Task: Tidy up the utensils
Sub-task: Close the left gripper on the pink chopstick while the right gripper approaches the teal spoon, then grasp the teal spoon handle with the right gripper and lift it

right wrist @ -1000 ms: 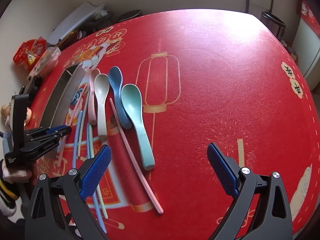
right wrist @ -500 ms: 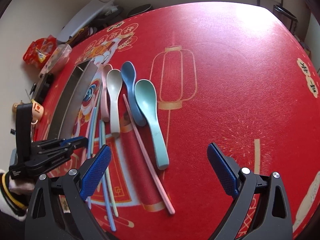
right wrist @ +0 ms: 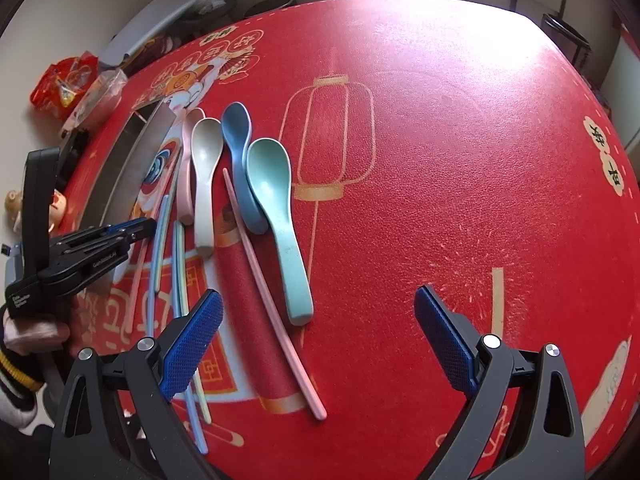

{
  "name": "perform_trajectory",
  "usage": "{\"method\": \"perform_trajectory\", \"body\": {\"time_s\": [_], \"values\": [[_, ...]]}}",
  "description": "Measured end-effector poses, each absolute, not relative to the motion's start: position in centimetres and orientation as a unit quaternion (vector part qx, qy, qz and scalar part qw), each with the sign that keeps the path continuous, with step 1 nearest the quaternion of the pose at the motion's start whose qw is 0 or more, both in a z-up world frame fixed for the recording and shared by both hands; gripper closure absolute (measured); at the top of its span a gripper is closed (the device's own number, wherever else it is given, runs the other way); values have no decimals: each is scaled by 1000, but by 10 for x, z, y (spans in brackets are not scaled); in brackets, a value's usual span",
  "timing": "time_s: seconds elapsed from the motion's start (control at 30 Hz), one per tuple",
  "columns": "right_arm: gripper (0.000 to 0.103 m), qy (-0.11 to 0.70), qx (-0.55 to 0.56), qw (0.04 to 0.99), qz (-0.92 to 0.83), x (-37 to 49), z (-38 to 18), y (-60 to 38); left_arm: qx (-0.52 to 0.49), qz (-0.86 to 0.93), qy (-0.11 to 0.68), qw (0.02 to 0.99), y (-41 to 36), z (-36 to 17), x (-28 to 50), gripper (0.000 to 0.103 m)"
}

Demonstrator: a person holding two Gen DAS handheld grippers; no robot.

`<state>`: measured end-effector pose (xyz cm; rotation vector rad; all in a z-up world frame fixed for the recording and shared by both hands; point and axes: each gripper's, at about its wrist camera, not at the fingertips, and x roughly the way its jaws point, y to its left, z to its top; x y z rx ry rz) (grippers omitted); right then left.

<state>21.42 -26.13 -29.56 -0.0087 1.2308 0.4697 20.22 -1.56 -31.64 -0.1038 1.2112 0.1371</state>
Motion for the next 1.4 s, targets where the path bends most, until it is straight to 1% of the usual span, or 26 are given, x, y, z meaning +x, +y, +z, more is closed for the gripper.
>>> {"method": "perform_trajectory", "body": {"time_s": [0.3, 0.63, 0.73, 0.77, 0.8, 0.83, 0.9, 0.97, 1.1, 1.2, 1.4], "values": [[10, 571, 7, 791, 219, 220, -303, -256, -73, 52, 574, 814, -19, -317, 178, 96], [10, 528, -45, 814, 237, 228, -303, -238, -98, 40, 584, 805, -16, -317, 162, 96], [10, 515, -57, 819, 246, 229, -304, -234, -91, 38, 584, 806, -18, -317, 160, 96], [17, 509, -60, 821, 251, 229, -303, -232, -88, 38, 584, 806, -19, -317, 159, 96], [30, 504, -67, 822, 256, 228, -303, -229, -85, 39, 583, 807, -20, -317, 159, 96], [53, 506, -81, 819, 258, 229, -305, -224, -83, 39, 583, 807, -20, -317, 158, 96], [58, 508, -97, 816, 259, 230, -309, -217, -81, 40, 582, 808, -21, -317, 157, 96], [70, 507, -105, 815, 259, 230, -313, -212, -80, 41, 581, 809, -23, -317, 158, 96], [72, 502, -127, 816, 257, 226, -318, -205, -80, 40, 579, 811, -25, -318, 157, 96], [76, 501, -136, 817, 251, 227, -323, -203, -79, 41, 577, 812, -26, -317, 155, 96], [86, 502, -113, 822, 244, 234, -329, -212, -77, 42, 574, 814, -26, -317, 154, 96]]}}
